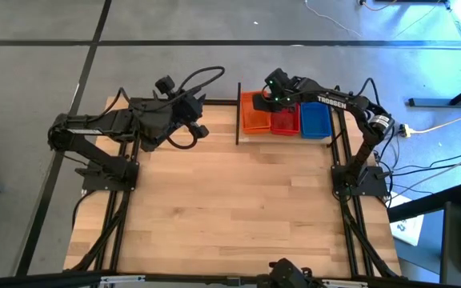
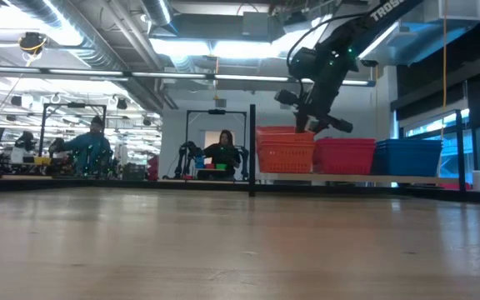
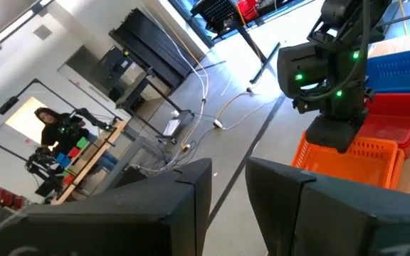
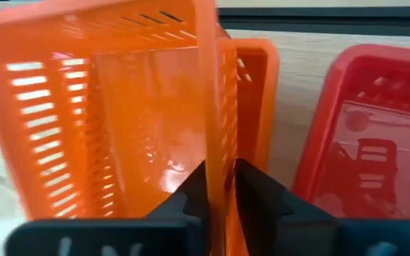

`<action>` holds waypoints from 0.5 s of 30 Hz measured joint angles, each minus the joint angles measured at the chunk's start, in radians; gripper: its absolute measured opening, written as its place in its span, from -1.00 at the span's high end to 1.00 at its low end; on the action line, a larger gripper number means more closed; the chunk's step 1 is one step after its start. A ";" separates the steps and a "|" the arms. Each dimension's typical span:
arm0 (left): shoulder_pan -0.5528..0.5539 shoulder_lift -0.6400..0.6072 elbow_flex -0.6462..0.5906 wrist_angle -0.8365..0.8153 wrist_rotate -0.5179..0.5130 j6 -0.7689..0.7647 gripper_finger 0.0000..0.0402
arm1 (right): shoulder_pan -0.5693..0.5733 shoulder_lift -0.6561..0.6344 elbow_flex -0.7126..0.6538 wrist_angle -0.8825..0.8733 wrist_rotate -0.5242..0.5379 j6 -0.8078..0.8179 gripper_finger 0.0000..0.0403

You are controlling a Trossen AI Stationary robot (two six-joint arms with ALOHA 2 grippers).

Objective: Stack baskets on shelf by color
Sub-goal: Stack the right orange basket on top of the stacked orange baskets on the shelf

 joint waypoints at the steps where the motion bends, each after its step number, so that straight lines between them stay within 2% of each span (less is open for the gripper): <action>1: 0.000 0.000 0.000 0.000 0.000 0.000 0.59 | 0.000 0.000 0.000 0.006 -0.004 0.000 0.70; 9: 0.000 0.000 0.000 -0.037 -0.003 0.000 0.59 | -0.003 -0.005 0.086 -0.012 -0.059 -0.005 0.67; 15: 0.000 0.000 0.000 -0.039 -0.003 0.000 0.59 | -0.003 -0.007 0.170 -0.177 0.006 -0.069 0.67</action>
